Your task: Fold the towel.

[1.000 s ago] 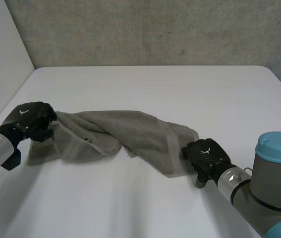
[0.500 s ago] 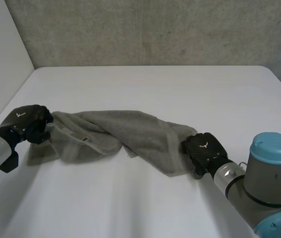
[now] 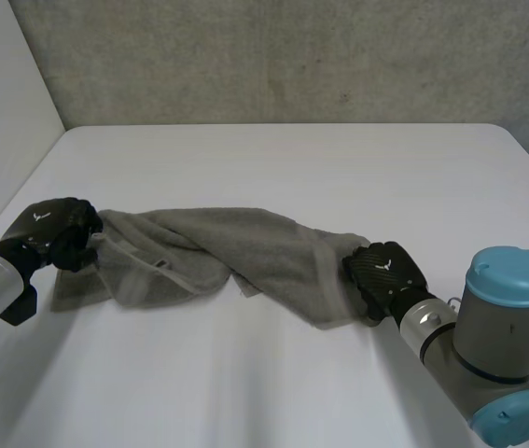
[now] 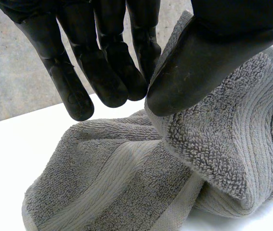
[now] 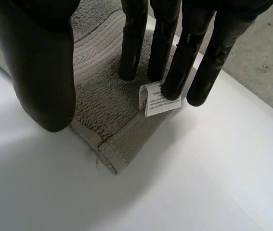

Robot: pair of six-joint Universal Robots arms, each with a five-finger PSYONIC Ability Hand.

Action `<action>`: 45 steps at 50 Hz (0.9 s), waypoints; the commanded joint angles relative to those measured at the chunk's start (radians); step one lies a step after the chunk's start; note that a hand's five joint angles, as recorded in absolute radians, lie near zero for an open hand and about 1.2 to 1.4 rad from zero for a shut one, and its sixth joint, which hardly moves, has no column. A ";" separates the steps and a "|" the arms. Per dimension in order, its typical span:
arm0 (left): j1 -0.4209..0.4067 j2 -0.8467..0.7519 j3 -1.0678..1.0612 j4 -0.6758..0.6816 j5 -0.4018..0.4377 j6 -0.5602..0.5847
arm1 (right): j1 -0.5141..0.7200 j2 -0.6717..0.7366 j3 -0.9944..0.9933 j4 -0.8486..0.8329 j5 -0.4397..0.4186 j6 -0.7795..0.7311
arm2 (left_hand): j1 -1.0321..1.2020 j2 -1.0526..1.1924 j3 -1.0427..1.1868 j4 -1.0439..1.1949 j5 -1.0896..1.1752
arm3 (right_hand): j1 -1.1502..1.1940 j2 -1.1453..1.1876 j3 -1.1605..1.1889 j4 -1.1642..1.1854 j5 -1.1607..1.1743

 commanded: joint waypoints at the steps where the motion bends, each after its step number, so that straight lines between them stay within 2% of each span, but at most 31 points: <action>1: 0.000 0.000 0.000 0.000 0.000 -0.001 | 0.002 0.013 -0.017 0.000 0.013 0.002 | 0.139 0.056 0.058 0.038 0.117 | 0.020 0.039 0.016 0.017 0.018; 29: -0.002 0.000 -0.001 0.000 0.000 -0.001 | 0.037 0.076 -0.068 -0.023 0.036 -0.003 | 0.139 0.056 0.058 0.038 0.117 | 0.044 0.062 0.039 0.041 0.041; 31: 0.000 0.000 0.000 0.000 0.000 0.000 | 0.037 0.079 -0.069 -0.022 0.036 -0.004 | 0.139 0.056 0.058 0.038 0.117 | 0.082 0.101 0.078 0.079 0.079; 33: 0.000 0.000 0.000 0.000 0.000 -0.001 | 0.037 0.079 -0.071 -0.022 0.035 -0.006 | 0.139 0.056 0.058 0.038 0.117 | 0.321 0.340 0.317 0.318 0.319; 34: 0.000 0.000 0.000 0.000 0.000 -0.001 | 0.037 0.079 -0.071 -0.022 0.035 -0.006 | 0.139 0.056 0.058 0.038 0.117 | 0.323 0.341 0.318 0.320 0.320; 35: 0.000 0.000 0.000 0.000 0.000 -0.001 | 0.037 0.079 -0.071 -0.022 0.035 -0.006 | 0.139 0.056 0.058 0.038 0.117 | 0.538 0.556 0.534 0.535 0.535; 36: 0.000 0.000 0.000 0.000 0.000 0.000 | 0.037 0.079 -0.071 -0.022 0.035 -0.006 | 0.139 0.056 0.058 0.038 0.117 | 0.540 0.559 0.536 0.537 0.537; 37: 0.000 0.000 0.000 0.000 0.000 0.000 | 0.037 0.076 -0.071 -0.022 0.035 -0.003 | 0.139 0.056 0.058 0.038 0.117 | 0.742 0.761 0.738 0.739 0.740; 45: 0.000 0.000 -0.001 0.000 0.000 -0.001 | 0.028 0.033 -0.066 -0.029 0.035 0.008 | 0.139 0.056 0.058 0.038 0.117 | 0.744 0.763 0.740 0.741 0.742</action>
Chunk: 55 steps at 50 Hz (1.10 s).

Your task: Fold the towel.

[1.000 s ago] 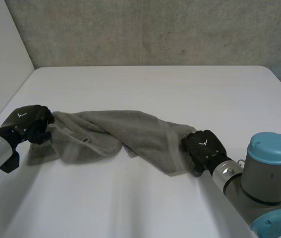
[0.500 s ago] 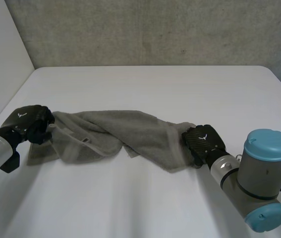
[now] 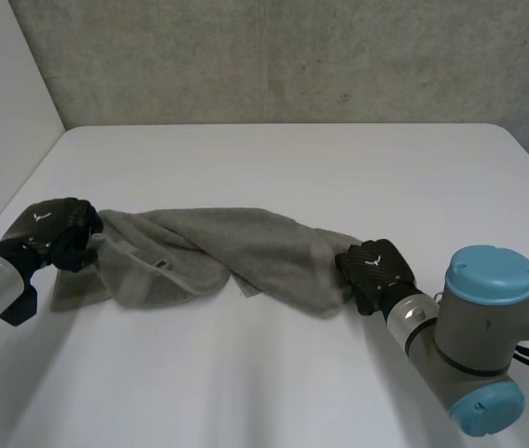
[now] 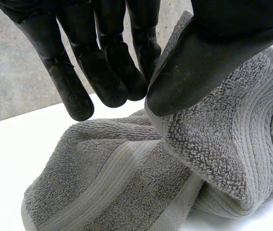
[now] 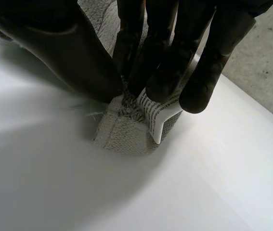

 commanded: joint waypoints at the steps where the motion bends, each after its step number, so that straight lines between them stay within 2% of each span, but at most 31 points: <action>1: 0.000 0.000 -0.001 0.000 0.000 -0.001 | -0.012 -0.052 0.005 -0.006 0.000 0.007 | 0.139 0.056 0.058 0.037 0.116 | 0.089 0.100 0.078 0.064 0.076; 13: 0.002 0.014 -0.001 0.000 -0.002 -0.003 | -0.014 -0.180 -0.025 0.010 -0.006 0.074 | 0.139 0.056 0.058 0.037 0.116 | 0.089 0.100 0.078 0.064 0.076; 16: 0.002 0.034 0.004 -0.003 -0.003 -0.020 | -0.028 -0.249 -0.073 0.071 -0.019 0.102 | 0.139 0.056 0.058 0.037 0.116 | 0.089 0.100 0.078 0.064 0.076; 18: 0.003 0.060 0.013 -0.008 -0.003 -0.041 | -0.075 -0.334 -0.148 0.210 -0.054 0.114 | 0.139 0.056 0.058 0.037 0.116 | 0.089 0.100 0.078 0.064 0.076; 19: 0.006 0.093 0.022 -0.011 -0.003 -0.072 | -0.075 -0.335 -0.148 0.211 -0.054 0.114 | 0.139 0.056 0.058 0.037 0.116 | 0.089 0.100 0.078 0.064 0.076; 20: 0.008 0.127 0.039 -0.011 -0.003 -0.111 | -0.104 -0.379 -0.195 0.290 -0.087 0.115 | 0.139 0.056 0.058 0.037 0.116 | 0.089 0.100 0.078 0.064 0.076; 21: 0.008 0.127 0.039 -0.011 -0.003 -0.112 | -0.104 -0.379 -0.196 0.290 -0.088 0.116 | 0.139 0.056 0.058 0.037 0.116 | 0.089 0.100 0.078 0.064 0.076; 23: 0.008 0.191 0.096 -0.014 -0.003 -0.203 | -0.139 -0.446 -0.302 0.400 -0.143 0.143 | 0.139 0.056 0.058 0.037 0.116 | 0.089 0.100 0.078 0.064 0.076; 24: 0.008 0.192 0.096 -0.014 -0.003 -0.204 | -0.140 -0.447 -0.303 0.401 -0.143 0.143 | 0.139 0.056 0.058 0.037 0.116 | 0.089 0.100 0.078 0.064 0.076; 25: 0.009 0.221 0.129 -0.015 -0.003 -0.251 | -0.149 -0.468 -0.367 0.434 -0.150 0.161 | 0.139 0.056 0.058 0.037 0.116 | 0.089 0.100 0.078 0.064 0.076; 26: 0.009 0.221 0.130 -0.015 -0.003 -0.251 | -0.158 -0.479 -0.433 0.467 -0.155 0.178 | 0.139 0.056 0.058 0.037 0.116 | 0.089 0.100 0.078 0.064 0.076; 28: 0.011 0.274 0.204 -0.029 0.000 -0.354 | -0.170 -0.480 -0.497 0.503 -0.155 0.183 | 0.139 0.056 0.058 0.037 0.116 | 0.089 0.100 0.078 0.064 0.076; 33: 0.023 0.316 0.313 -0.069 0.000 -0.467 | -0.235 -0.481 -0.690 0.645 -0.160 0.189 | 0.139 0.056 0.058 0.037 0.116 | 0.089 0.100 0.078 0.064 0.076; 38: 0.058 0.292 0.363 -0.089 -0.002 -0.500 | -0.258 -0.411 -0.837 0.761 -0.169 0.175 | 0.139 0.056 0.058 0.037 0.116 | 0.089 0.100 0.078 0.064 0.076; 40: 0.058 0.265 0.366 -0.087 -0.005 -0.500 | -0.256 -0.309 -0.910 0.830 -0.177 0.148 | 0.139 0.056 0.058 0.037 0.116 | 0.089 0.100 0.078 0.064 0.076; 43: 0.055 0.170 0.369 -0.086 -0.006 -0.498 | -0.253 -0.257 -0.949 0.863 -0.175 0.114 | 0.139 0.056 0.058 0.037 0.116 | 0.089 0.100 0.078 0.064 0.076; 47: 0.008 0.005 0.403 -0.084 -0.009 -0.497 | -0.204 -0.099 -1.033 0.932 -0.151 -0.036 | 0.139 0.056 0.058 0.037 0.116 | 0.089 0.100 0.078 0.064 0.076; 48: 0.008 0.005 0.403 -0.084 -0.009 -0.497 | -0.177 -0.051 -1.058 0.935 -0.149 -0.077 | 0.139 0.056 0.058 0.037 0.116 | 0.089 0.100 0.078 0.064 0.076; 50: -0.056 -0.116 0.468 -0.084 -0.017 -0.494 | -0.155 -0.012 -1.088 0.932 -0.141 -0.105 | 0.139 0.056 0.058 0.037 0.116 | 0.089 0.100 0.078 0.064 0.076; 51: -0.057 -0.117 0.469 -0.084 -0.017 -0.494 | -0.155 -0.011 -1.088 0.932 -0.141 -0.105 | 0.139 0.056 0.058 0.037 0.116 | 0.089 0.100 0.078 0.064 0.076; 53: -0.090 -0.210 0.574 -0.086 -0.070 -0.491 | -0.140 0.070 -1.171 0.913 -0.102 -0.107 | 0.139 0.056 0.058 0.037 0.116 | 0.089 0.100 0.078 0.064 0.076; 54: -0.090 -0.210 0.575 -0.086 -0.071 -0.491 | -0.140 0.070 -1.171 0.913 -0.101 -0.107 | 0.139 0.056 0.058 0.037 0.116 | 0.089 0.100 0.078 0.064 0.076; 55: -0.097 -0.250 0.640 -0.086 -0.113 -0.489 | -0.135 0.111 -1.229 0.889 -0.074 -0.108 | 0.139 0.056 0.058 0.037 0.116 | 0.089 0.100 0.078 0.064 0.076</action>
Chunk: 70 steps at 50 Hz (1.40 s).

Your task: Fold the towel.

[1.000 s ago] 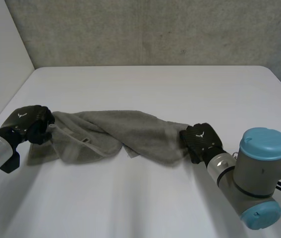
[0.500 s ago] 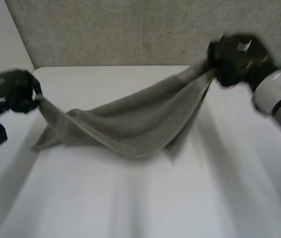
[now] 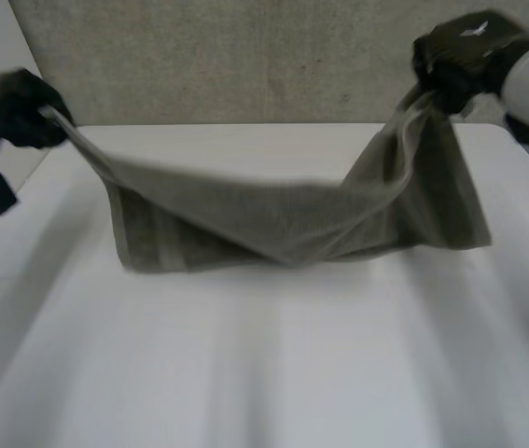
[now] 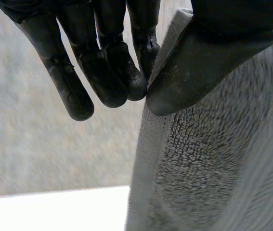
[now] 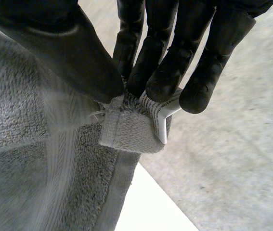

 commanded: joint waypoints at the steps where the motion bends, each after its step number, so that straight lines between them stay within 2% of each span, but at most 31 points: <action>1: -0.082 -0.216 0.203 0.000 -0.097 0.008 | 0.051 0.205 -0.228 -0.077 0.104 -0.051 | 0.138 0.052 0.057 0.033 0.112 | 0.084 0.086 0.073 0.063 0.076; 3: -0.093 -0.279 0.352 -0.001 -0.181 0.008 | 0.053 0.238 -0.300 -0.120 0.133 -0.046 | 0.138 0.052 0.057 0.033 0.112 | 0.084 0.086 0.073 0.063 0.076; 4: -0.093 -0.279 0.353 -0.001 -0.181 0.008 | 0.053 0.238 -0.301 -0.120 0.133 -0.046 | 0.138 0.052 0.057 0.033 0.112 | 0.084 0.086 0.073 0.063 0.076; 6: -0.093 -0.309 0.507 -0.003 -0.250 0.007 | 0.061 0.275 -0.431 -0.222 0.191 -0.029 | 0.138 0.052 0.057 0.033 0.112 | 0.084 0.086 0.073 0.063 0.076; 10: -0.094 -0.311 0.630 0.002 -0.304 0.001 | 0.056 0.275 -0.502 -0.346 0.224 0.025 | 0.138 0.052 0.057 0.033 0.112 | 0.084 0.086 0.073 0.063 0.076; 12: -0.094 -0.308 0.670 0.006 -0.321 -0.002 | 0.044 0.266 -0.506 -0.422 0.228 0.109 | 0.138 0.052 0.057 0.033 0.112 | 0.084 0.086 0.073 0.063 0.076; 16: -0.099 -0.284 0.700 0.023 -0.342 -0.010 | 0.025 0.263 -0.487 -0.397 0.219 0.156 | 0.138 0.052 0.057 0.033 0.112 | 0.084 0.086 0.073 0.063 0.076; 18: -0.100 -0.276 0.680 0.023 -0.339 -0.008 | 0.022 0.263 -0.465 -0.360 0.208 0.155 | 0.138 0.052 0.057 0.033 0.112 | 0.084 0.086 0.073 0.063 0.076; 20: -0.103 -0.267 0.635 0.026 -0.330 -0.005 | 0.022 0.264 -0.381 -0.247 0.154 0.147 | 0.138 0.052 0.057 0.033 0.112 | 0.084 0.086 0.073 0.063 0.076; 23: -0.105 -0.251 0.506 0.035 -0.305 -0.001 | 0.021 0.264 -0.330 -0.188 0.112 0.134 | 0.138 0.052 0.057 0.033 0.112 | 0.084 0.086 0.073 0.063 0.076; 25: -0.105 -0.239 0.352 0.078 -0.241 0.008 | 0.019 0.258 -0.211 -0.096 0.019 0.077 | 0.138 0.052 0.057 0.033 0.112 | 0.084 0.086 0.073 0.063 0.076; 26: -0.105 -0.239 0.351 0.078 -0.241 0.008 | 0.019 0.258 -0.210 -0.096 0.018 0.077 | 0.138 0.052 0.057 0.033 0.112 | 0.084 0.086 0.073 0.063 0.076; 27: -0.102 -0.236 0.269 0.107 -0.201 0.010 | 0.018 0.250 -0.144 -0.064 -0.024 0.046 | 0.138 0.052 0.057 0.033 0.112 | 0.084 0.086 0.073 0.063 0.076; 28: -0.102 -0.236 0.269 0.107 -0.201 0.010 | 0.016 0.238 -0.075 -0.051 -0.054 0.011 | 0.138 0.052 0.057 0.033 0.112 | 0.084 0.086 0.073 0.063 0.076; 29: -0.094 -0.236 0.188 0.138 -0.163 0.012 | 0.016 0.238 -0.074 -0.051 -0.054 0.011 | 0.138 0.052 0.057 0.033 0.112 | 0.084 0.086 0.073 0.063 0.076; 31: -0.086 -0.234 0.118 0.169 -0.130 0.013 | 0.001 0.198 0.067 -0.051 -0.087 -0.050 | 0.138 0.052 0.057 0.033 0.112 | 0.084 0.086 0.073 0.063 0.076; 33: -0.061 -0.231 0.005 0.218 -0.091 0.015 | -0.016 0.174 0.130 -0.053 -0.098 -0.079 | 0.138 0.052 0.057 0.033 0.112 | 0.084 0.086 0.073 0.063 0.076; 36: -0.030 -0.222 -0.038 0.227 -0.078 0.015 | -0.036 0.125 0.220 -0.057 -0.108 -0.113 | 0.138 0.052 0.057 0.033 0.112 | 0.084 0.086 0.073 0.063 0.076; 38: 0.031 -0.184 -0.099 0.227 -0.058 0.013 | -0.039 0.094 0.256 -0.063 -0.114 -0.118 | 0.138 0.052 0.057 0.033 0.112 | 0.084 0.086 0.073 0.063 0.076; 41: 0.070 -0.146 -0.133 0.226 -0.026 0.013 | -0.038 0.031 0.311 -0.080 -0.123 -0.112 | 0.138 0.052 0.057 0.033 0.112 | 0.084 0.086 0.073 0.063 0.076; 47: 0.085 -0.073 -0.155 0.221 0.023 0.002 | -0.036 -0.070 0.376 -0.117 -0.121 -0.093 | 0.138 0.052 0.057 0.033 0.112 | 0.084 0.086 0.073 0.063 0.076; 53: 0.084 0.110 -0.158 0.166 0.034 -0.014 | -0.038 -0.224 0.383 -0.134 -0.118 0.040 | 0.138 0.052 0.057 0.033 0.112 | 0.084 0.086 0.073 0.063 0.076; 57: 0.084 0.194 -0.140 0.140 0.032 -0.057 | -0.044 -0.323 0.305 -0.134 -0.123 0.155 | 0.138 0.052 0.057 0.033 0.112 | 0.084 0.086 0.073 0.063 0.076; 62: 0.072 0.256 -0.090 0.126 0.026 -0.215 | -0.057 -0.323 0.226 -0.117 -0.109 0.178 | 0.138 0.052 0.057 0.033 0.112 | 0.084 0.086 0.073 0.063 0.076; 68: 0.070 0.227 -0.090 0.132 0.018 -0.257 | -0.058 -0.247 0.210 -0.094 -0.105 0.155 | 0.138 0.052 0.057 0.033 0.112 | 0.084 0.086 0.073 0.063 0.076; 70: 0.068 0.144 -0.084 0.132 0.002 -0.255 | -0.053 -0.222 0.210 -0.091 -0.103 0.137 | 0.138 0.052 0.057 0.033 0.112 | 0.084 0.086 0.073 0.063 0.076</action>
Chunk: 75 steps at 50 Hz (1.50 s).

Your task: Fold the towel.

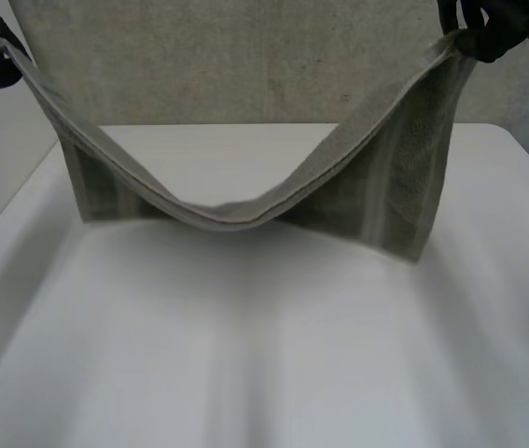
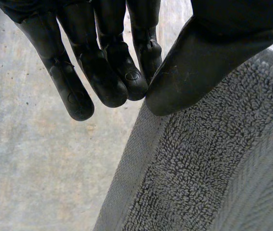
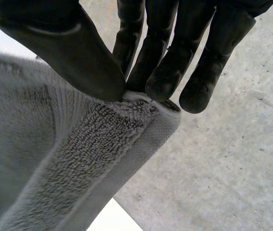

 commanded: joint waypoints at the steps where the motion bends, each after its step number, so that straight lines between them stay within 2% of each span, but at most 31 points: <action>1: -0.003 -0.108 0.009 0.006 -0.023 -0.041 | 0.007 0.120 -0.020 0.023 0.009 -0.068 | 0.137 0.052 0.056 0.033 0.112 | 0.084 0.070 0.065 0.063 0.068; 4: -0.012 -0.199 0.049 0.002 -0.047 -0.039 | 0.013 0.150 -0.027 0.022 0.017 -0.092 | 0.137 0.052 0.056 0.033 0.112 | 0.084 0.070 0.065 0.063 0.068; 10: -0.048 -0.395 0.184 -0.003 -0.075 -0.039 | 0.079 0.311 -0.152 0.017 0.091 -0.145 | 0.137 0.052 0.056 0.033 0.112 | 0.084 0.070 0.065 0.063 0.068; 12: -0.069 -0.440 0.243 -0.010 -0.075 -0.039 | 0.116 0.399 -0.271 0.014 0.138 -0.155 | 0.137 0.052 0.056 0.033 0.112 | 0.084 0.070 0.065 0.063 0.068; 14: -0.127 -0.516 0.398 -0.052 -0.095 -0.031 | 0.128 0.441 -0.346 0.011 0.160 -0.156 | 0.137 0.052 0.056 0.033 0.112 | 0.084 0.070 0.065 0.063 0.068; 15: -0.127 -0.516 0.399 -0.052 -0.095 -0.031 | 0.128 0.441 -0.347 0.011 0.160 -0.156 | 0.137 0.052 0.056 0.033 0.112 | 0.084 0.070 0.065 0.063 0.068; 16: -0.150 -0.544 0.493 -0.082 -0.118 -0.018 | 0.136 0.488 -0.441 0.005 0.186 -0.153 | 0.137 0.052 0.056 0.033 0.112 | 0.084 0.070 0.065 0.063 0.068; 17: -0.150 -0.544 0.494 -0.082 -0.118 -0.017 | 0.139 0.530 -0.544 -0.013 0.212 -0.146 | 0.137 0.052 0.056 0.033 0.112 | 0.084 0.070 0.065 0.063 0.068; 18: -0.161 -0.562 0.585 -0.116 -0.151 -0.002 | 0.139 0.530 -0.545 -0.013 0.212 -0.145 | 0.137 0.052 0.056 0.033 0.112 | 0.084 0.070 0.065 0.063 0.068; 19: -0.173 -0.575 0.677 -0.139 -0.193 0.015 | 0.147 0.565 -0.653 -0.039 0.235 -0.141 | 0.137 0.052 0.056 0.033 0.112 | 0.084 0.070 0.065 0.063 0.068; 20: -0.174 -0.575 0.678 -0.139 -0.193 0.015 | 0.156 0.594 -0.756 -0.073 0.256 -0.133 | 0.137 0.052 0.056 0.033 0.112 | 0.084 0.070 0.065 0.063 0.068; 21: -0.187 -0.585 0.771 -0.153 -0.234 0.031 | 0.156 0.595 -0.757 -0.073 0.256 -0.133 | 0.137 0.052 0.056 0.033 0.112 | 0.084 0.070 0.065 0.063 0.068; 22: -0.202 -0.595 0.866 -0.155 -0.266 0.047 | 0.162 0.611 -0.842 -0.110 0.276 -0.124 | 0.137 0.052 0.056 0.033 0.112 | 0.084 0.070 0.065 0.063 0.068; 24: -0.219 -0.602 0.954 -0.153 -0.292 0.058 | 0.164 0.621 -0.908 -0.150 0.296 -0.118 | 0.137 0.052 0.056 0.033 0.112 | 0.084 0.070 0.065 0.063 0.068; 27: -0.230 -0.604 1.069 -0.147 -0.319 0.064 | 0.165 0.607 -0.941 -0.228 0.325 -0.110 | 0.137 0.052 0.056 0.033 0.112 | 0.084 0.070 0.065 0.063 0.068; 31: -0.232 -0.598 1.096 -0.104 -0.326 0.064 | 0.168 0.573 -0.916 -0.276 0.332 -0.109 | 0.137 0.052 0.056 0.033 0.112 | 0.084 0.070 0.065 0.063 0.068; 36: -0.238 -0.599 1.022 -0.064 -0.319 0.064 | 0.168 0.547 -0.786 -0.262 0.312 -0.112 | 0.137 0.052 0.056 0.033 0.112 | 0.084 0.070 0.065 0.063 0.068; 40: -0.236 -0.598 0.825 -0.046 -0.317 0.067 | 0.162 0.546 -0.700 -0.219 0.276 -0.115 | 0.137 0.052 0.056 0.033 0.112 | 0.084 0.070 0.065 0.063 0.068; 42: -0.235 -0.599 0.760 -0.035 -0.317 0.068 | 0.157 0.547 -0.652 -0.188 0.249 -0.119 | 0.137 0.052 0.056 0.033 0.112 | 0.084 0.070 0.065 0.063 0.068; 44: -0.232 -0.604 0.687 -0.017 -0.316 0.070 | 0.156 0.556 -0.549 -0.132 0.180 -0.127 | 0.137 0.052 0.056 0.033 0.112 | 0.084 0.070 0.065 0.063 0.068; 45: -0.227 -0.608 0.624 0.005 -0.310 0.070 | 0.156 0.556 -0.548 -0.132 0.180 -0.127 | 0.137 0.052 0.056 0.033 0.112 | 0.084 0.070 0.065 0.063 0.068; 47: -0.224 -0.610 0.552 0.028 -0.297 0.071 | 0.154 0.564 -0.415 -0.092 0.125 -0.179 | 0.137 0.052 0.056 0.033 0.112 | 0.084 0.070 0.065 0.063 0.068; 50: -0.218 -0.619 0.417 0.075 -0.248 0.081 | 0.153 0.562 -0.335 -0.087 0.106 -0.222 | 0.137 0.052 0.056 0.033 0.112 | 0.084 0.070 0.065 0.063 0.068; 52: -0.213 -0.634 0.311 0.115 -0.196 0.136 | 0.147 0.561 -0.181 -0.092 0.102 -0.329 | 0.137 0.052 0.056 0.033 0.112 | 0.084 0.070 0.065 0.063 0.068; 55: -0.206 -0.636 0.266 0.125 -0.178 0.180 | 0.130 0.558 -0.064 -0.090 0.098 -0.424 | 0.137 0.052 0.056 0.033 0.112 | 0.084 0.070 0.065 0.063 0.068; 57: -0.187 -0.631 0.195 0.123 -0.155 0.275 | 0.122 0.553 -0.024 -0.092 0.097 -0.447 | 0.137 0.052 0.056 0.033 0.112 | 0.084 0.070 0.065 0.063 0.068; 58: -0.187 -0.631 0.195 0.123 -0.155 0.275 | 0.122 0.553 -0.024 -0.092 0.097 -0.448 | 0.137 0.052 0.056 0.033 0.112 | 0.084 0.070 0.065 0.063 0.068; 60: -0.151 -0.606 0.145 0.120 -0.141 0.338 | 0.115 0.523 0.038 -0.092 0.095 -0.455 | 0.137 0.052 0.056 0.033 0.112 | 0.084 0.070 0.065 0.063 0.068; 62: -0.132 -0.584 0.125 0.117 -0.133 0.351 | 0.113 0.489 0.062 -0.092 0.094 -0.452 | 0.137 0.052 0.056 0.033 0.112 | 0.084 0.070 0.065 0.063 0.068; 71: -0.055 -0.437 0.023 0.095 -0.070 0.343 | 0.050 0.222 0.182 -0.086 0.063 -0.389 | 0.137 0.052 0.056 0.033 0.112 | 0.084 0.070 0.065 0.063 0.068; 75: 0.001 -0.334 -0.043 0.062 -0.038 0.311 | 0.006 0.173 0.211 -0.075 0.054 -0.372 | 0.137 0.052 0.056 0.033 0.112 | 0.084 0.070 0.065 0.063 0.068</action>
